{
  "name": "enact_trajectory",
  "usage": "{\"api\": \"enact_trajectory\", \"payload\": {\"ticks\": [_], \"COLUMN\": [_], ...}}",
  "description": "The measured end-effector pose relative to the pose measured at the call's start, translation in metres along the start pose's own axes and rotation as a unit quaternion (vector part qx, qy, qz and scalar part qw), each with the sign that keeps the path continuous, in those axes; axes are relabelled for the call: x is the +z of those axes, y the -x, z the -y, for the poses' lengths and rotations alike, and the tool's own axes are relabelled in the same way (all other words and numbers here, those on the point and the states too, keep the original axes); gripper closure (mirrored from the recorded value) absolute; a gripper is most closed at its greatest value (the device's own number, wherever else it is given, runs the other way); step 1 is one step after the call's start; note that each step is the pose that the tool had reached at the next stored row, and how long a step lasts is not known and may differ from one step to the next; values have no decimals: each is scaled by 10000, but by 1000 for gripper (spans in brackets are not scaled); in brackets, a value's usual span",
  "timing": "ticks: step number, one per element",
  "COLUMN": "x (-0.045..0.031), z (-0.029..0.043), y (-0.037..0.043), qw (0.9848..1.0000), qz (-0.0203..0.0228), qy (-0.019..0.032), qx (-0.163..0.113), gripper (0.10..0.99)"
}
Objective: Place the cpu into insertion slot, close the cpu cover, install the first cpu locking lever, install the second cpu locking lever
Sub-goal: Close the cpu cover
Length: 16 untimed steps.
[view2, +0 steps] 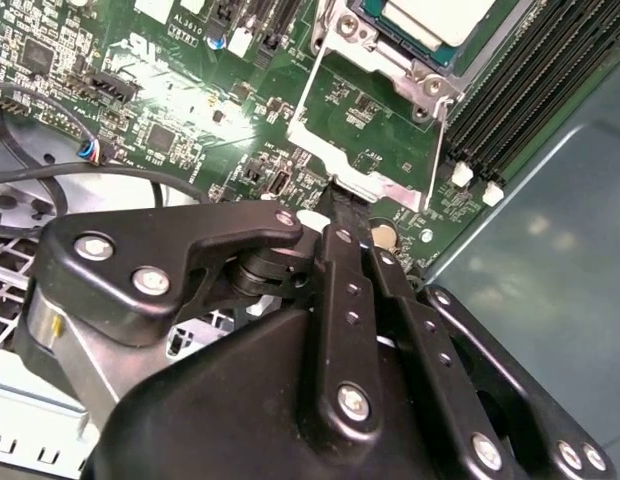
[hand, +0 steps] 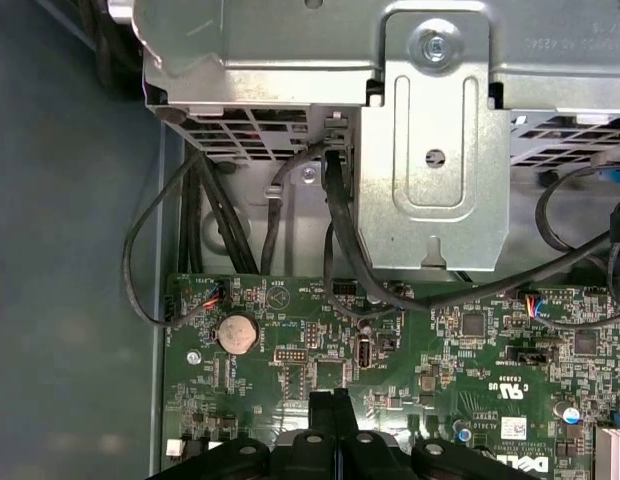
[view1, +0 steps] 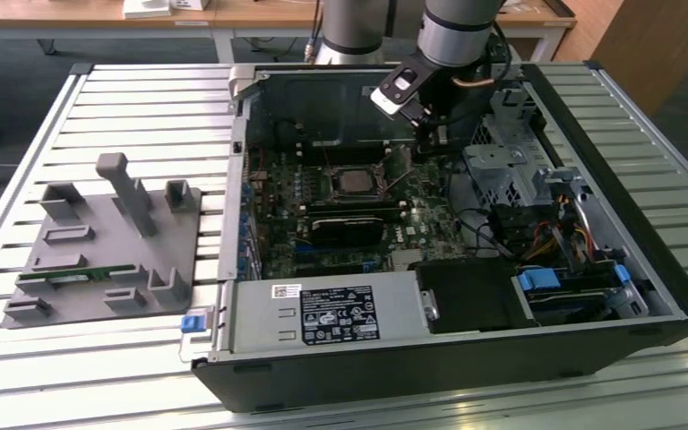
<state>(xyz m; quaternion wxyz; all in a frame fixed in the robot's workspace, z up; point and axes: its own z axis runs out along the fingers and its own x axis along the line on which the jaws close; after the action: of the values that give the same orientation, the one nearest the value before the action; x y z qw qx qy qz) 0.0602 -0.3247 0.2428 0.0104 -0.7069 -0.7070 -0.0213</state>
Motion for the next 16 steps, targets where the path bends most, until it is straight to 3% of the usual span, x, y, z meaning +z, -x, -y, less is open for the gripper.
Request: {"api": "enact_trajectory", "payload": {"ticks": [16], "x": [1], "z": [63], "y": [0], "qw": [10000], "qz": [0], "qy": [0], "qx": [0], "gripper": [980]}}
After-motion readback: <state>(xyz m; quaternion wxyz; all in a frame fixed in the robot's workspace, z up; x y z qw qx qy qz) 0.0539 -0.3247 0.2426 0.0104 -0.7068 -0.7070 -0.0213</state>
